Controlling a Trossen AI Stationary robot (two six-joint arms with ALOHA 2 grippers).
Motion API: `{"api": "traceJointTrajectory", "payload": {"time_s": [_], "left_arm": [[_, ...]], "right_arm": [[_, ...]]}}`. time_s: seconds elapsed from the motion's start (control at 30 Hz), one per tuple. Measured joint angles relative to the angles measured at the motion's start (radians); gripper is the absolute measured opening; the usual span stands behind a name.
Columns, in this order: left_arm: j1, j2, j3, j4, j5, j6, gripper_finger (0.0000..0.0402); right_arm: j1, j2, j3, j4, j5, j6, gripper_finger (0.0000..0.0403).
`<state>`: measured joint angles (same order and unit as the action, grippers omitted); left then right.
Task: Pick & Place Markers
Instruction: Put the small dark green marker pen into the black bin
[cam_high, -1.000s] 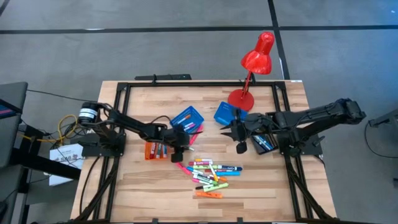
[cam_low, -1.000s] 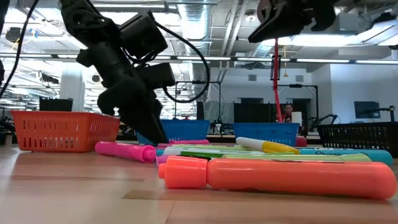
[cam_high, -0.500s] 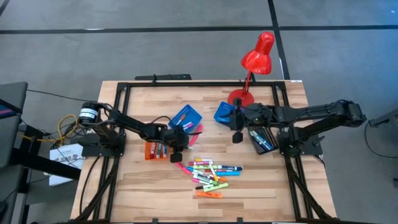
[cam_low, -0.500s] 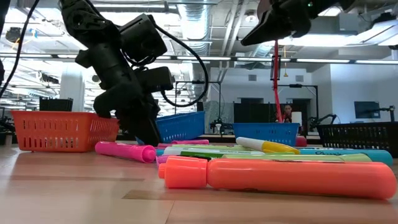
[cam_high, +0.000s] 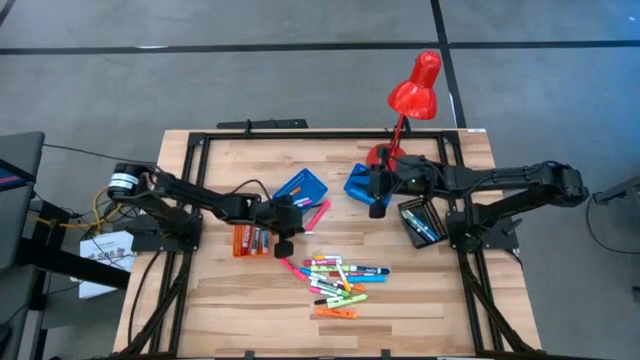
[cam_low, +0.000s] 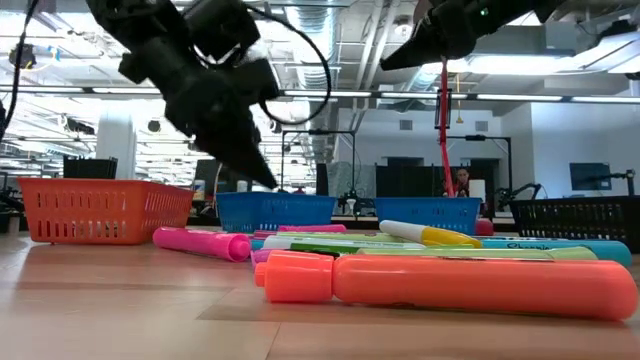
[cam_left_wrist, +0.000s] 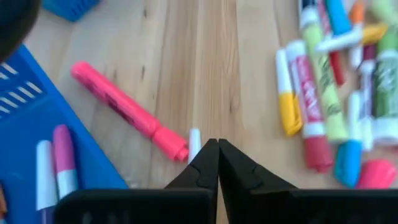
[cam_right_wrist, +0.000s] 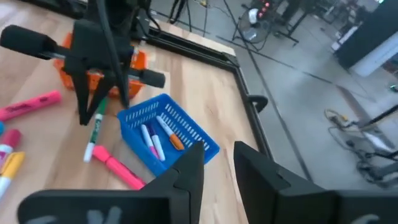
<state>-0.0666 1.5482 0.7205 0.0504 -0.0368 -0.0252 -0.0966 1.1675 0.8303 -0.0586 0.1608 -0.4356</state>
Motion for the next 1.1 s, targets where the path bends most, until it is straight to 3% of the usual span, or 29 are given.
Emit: {"api": "traceJointTrajectory", "payload": {"time_s": [0.2,0.4,0.53,0.67,0.97,1.1], "left_arm": [[0.0,0.006,0.001,-0.012,0.0,-0.01,0.0048],[0.0,0.109,-0.001,-0.03,-0.001,-0.002,0.0113],[0.001,0.144,-0.001,-0.029,-0.008,-0.001,0.0133],[0.001,0.151,-0.001,-0.026,-0.01,0.014,0.0121],[0.001,0.152,0.001,-0.022,-0.008,0.02,0.0023],[0.001,0.147,0.001,-0.024,-0.008,0.02,0.0028]], "right_arm": [[-0.023,0.065,0.002,0.081,-0.142,0.008,0.0108],[-0.022,0.144,0.038,0.104,-0.135,-0.049,0.0139],[-0.022,0.185,0.055,0.094,-0.135,-0.036,0.0153],[-0.022,0.198,0.063,0.095,-0.135,-0.044,0.0159],[-0.022,0.188,0.063,0.096,-0.135,-0.043,0.0161],[-0.022,0.195,0.062,0.093,-0.134,-0.043,0.0161]]}}
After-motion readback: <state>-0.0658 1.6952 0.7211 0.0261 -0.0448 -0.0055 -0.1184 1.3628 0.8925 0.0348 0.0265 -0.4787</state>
